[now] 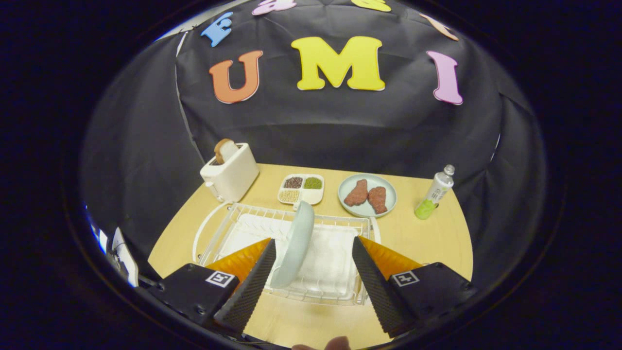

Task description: Take the plate from the dish rack, then take the spoon from the basket and place it into the plate.

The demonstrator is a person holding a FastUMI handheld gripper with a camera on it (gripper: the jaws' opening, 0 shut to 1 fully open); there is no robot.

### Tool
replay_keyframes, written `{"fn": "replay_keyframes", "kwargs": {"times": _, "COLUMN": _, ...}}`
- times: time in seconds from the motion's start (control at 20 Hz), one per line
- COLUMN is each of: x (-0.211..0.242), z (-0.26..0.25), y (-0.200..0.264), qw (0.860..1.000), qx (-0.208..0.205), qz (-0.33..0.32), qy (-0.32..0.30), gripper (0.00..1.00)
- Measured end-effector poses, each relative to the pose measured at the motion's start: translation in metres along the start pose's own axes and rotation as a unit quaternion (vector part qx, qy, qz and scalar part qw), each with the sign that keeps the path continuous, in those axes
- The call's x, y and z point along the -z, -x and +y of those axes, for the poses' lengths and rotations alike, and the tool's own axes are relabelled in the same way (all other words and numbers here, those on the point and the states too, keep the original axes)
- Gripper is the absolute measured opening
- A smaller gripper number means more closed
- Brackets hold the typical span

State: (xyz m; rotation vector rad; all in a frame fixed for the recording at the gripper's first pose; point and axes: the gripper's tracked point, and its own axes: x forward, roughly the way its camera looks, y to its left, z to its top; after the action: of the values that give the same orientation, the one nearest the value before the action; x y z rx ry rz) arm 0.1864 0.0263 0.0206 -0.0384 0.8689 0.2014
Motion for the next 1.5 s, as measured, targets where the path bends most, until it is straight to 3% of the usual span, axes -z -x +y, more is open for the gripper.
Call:
{"fn": "replay_keyframes", "kwargs": {"times": 0.3, "x": 0.000, "z": 0.013, "y": -0.048, "qw": 0.999, "qx": -0.004, "qz": 0.034, "qy": -0.030, "gripper": 1.00}}
{"fn": "replay_keyframes", "kwargs": {"times": 0.45, "x": 0.006, "z": 0.013, "y": -0.063, "qw": 0.997, "qx": -0.003, "qz": 0.055, "qy": -0.045, "gripper": 0.93}}
{"fn": "replay_keyframes", "kwargs": {"times": 0.75, "x": 0.016, "z": 0.013, "y": -0.080, "qw": 0.994, "qx": 0.025, "qz": 0.084, "qy": -0.069, "gripper": 0.64}}
{"fn": "replay_keyframes", "kwargs": {"times": 0.9, "x": 0.016, "z": 0.010, "y": -0.080, "qw": 0.993, "qx": 0.052, "qz": 0.084, "qy": -0.070, "gripper": 0.39}}
{"fn": "replay_keyframes", "kwargs": {"times": 1.2, "x": 0.005, "z": 0.004, "y": -0.070, "qw": 0.991, "qx": 0.085, "qz": 0.070, "qy": -0.072, "gripper": 0.30}}
{"fn": "replay_keyframes", "kwargs": {"times": 1.5, "x": -0.003, "z": 0.010, "y": -0.064, "qw": 0.990, "qx": 0.112, "qz": 0.069, "qy": -0.042, "gripper": 0.29}}
